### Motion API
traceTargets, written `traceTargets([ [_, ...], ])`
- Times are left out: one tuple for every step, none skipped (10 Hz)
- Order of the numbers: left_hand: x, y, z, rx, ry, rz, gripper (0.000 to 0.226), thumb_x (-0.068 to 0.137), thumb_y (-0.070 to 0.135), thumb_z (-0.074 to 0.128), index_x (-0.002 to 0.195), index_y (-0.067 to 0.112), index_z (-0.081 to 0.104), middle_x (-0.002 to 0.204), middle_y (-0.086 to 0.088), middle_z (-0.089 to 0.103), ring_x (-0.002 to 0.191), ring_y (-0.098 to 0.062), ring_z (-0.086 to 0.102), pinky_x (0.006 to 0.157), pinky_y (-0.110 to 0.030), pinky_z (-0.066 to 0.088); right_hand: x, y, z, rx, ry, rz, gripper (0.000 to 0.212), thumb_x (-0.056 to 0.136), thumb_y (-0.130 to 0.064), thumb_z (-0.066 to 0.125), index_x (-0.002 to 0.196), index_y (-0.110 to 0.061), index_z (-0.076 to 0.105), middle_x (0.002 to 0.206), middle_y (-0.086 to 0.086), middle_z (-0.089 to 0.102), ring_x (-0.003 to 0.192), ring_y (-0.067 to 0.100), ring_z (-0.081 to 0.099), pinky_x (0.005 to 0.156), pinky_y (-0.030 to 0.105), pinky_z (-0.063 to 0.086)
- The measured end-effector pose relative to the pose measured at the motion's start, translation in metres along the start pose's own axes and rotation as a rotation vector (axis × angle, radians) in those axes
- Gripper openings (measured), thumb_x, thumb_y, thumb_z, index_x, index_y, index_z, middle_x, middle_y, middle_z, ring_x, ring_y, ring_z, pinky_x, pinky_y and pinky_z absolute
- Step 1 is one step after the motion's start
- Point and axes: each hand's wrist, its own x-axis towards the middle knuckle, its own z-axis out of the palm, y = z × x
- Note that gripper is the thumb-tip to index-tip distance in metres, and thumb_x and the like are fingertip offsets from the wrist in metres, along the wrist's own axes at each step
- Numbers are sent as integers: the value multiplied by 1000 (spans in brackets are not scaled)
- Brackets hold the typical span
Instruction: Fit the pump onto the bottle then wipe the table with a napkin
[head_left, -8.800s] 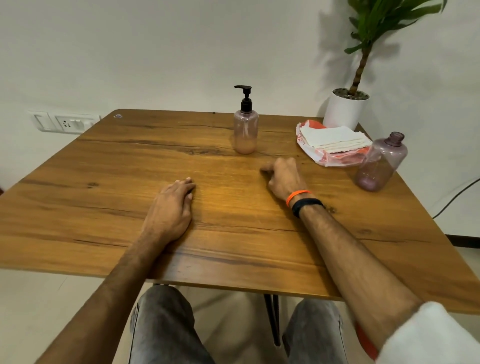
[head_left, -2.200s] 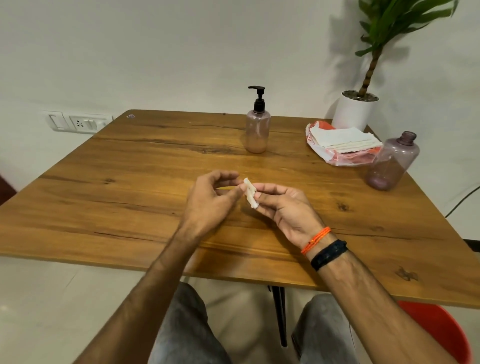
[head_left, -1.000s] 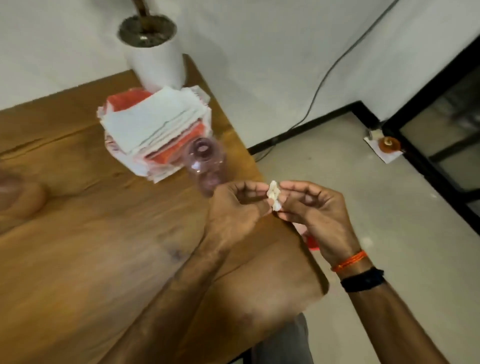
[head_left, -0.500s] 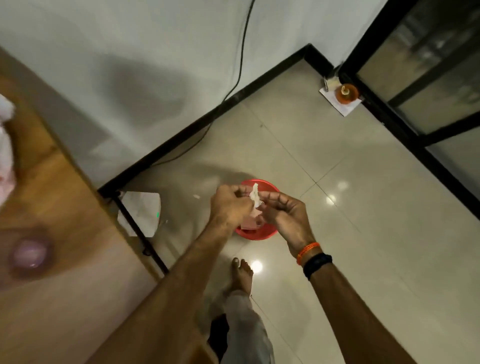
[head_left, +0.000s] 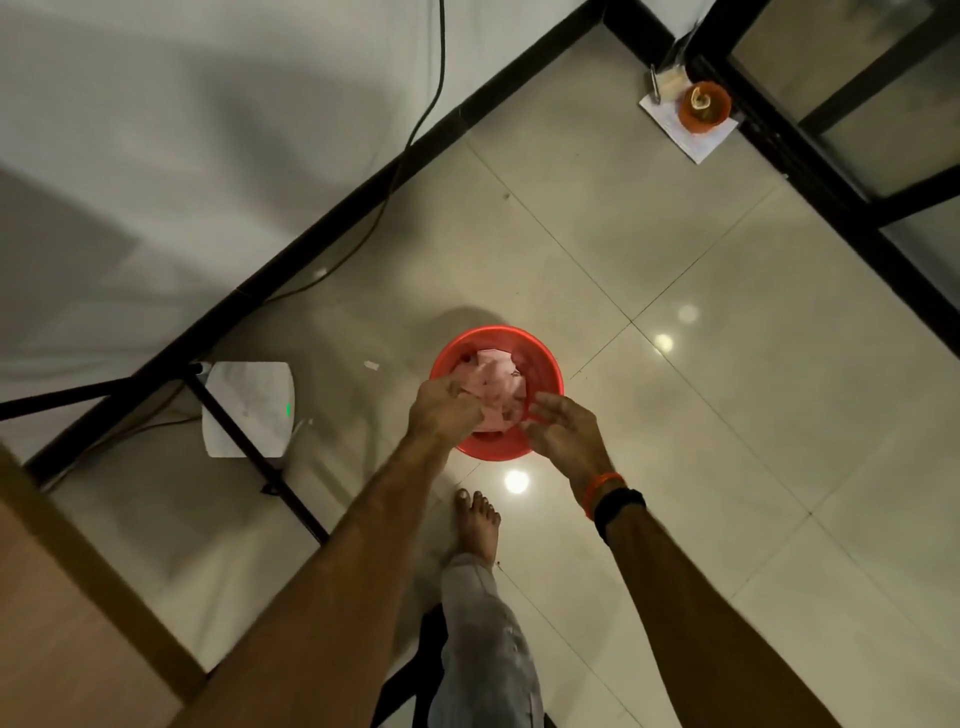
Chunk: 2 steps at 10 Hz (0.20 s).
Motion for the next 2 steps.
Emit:
traceTargets([
  [-19, 5, -10, -34, -14, 17, 27, 79, -1, 65, 105, 7, 68, 91, -4, 62, 89, -22, 58, 84, -33, 49, -16, -10, 3, -1, 33, -28, 35, 82, 5, 65, 112, -13, 62, 103, 0, 69, 106, 23, 63, 102, 46, 49],
  [-40, 10, -22, -132, 9, 67, 19, 80, 2, 67, 71, 17, 61, 71, 1, 58, 74, -17, 54, 73, -28, 44, -42, -26, 12, -2, 50, -85, 36, 82, 3, 67, 115, -10, 62, 116, 8, 68, 113, 24, 63, 105, 46, 46],
])
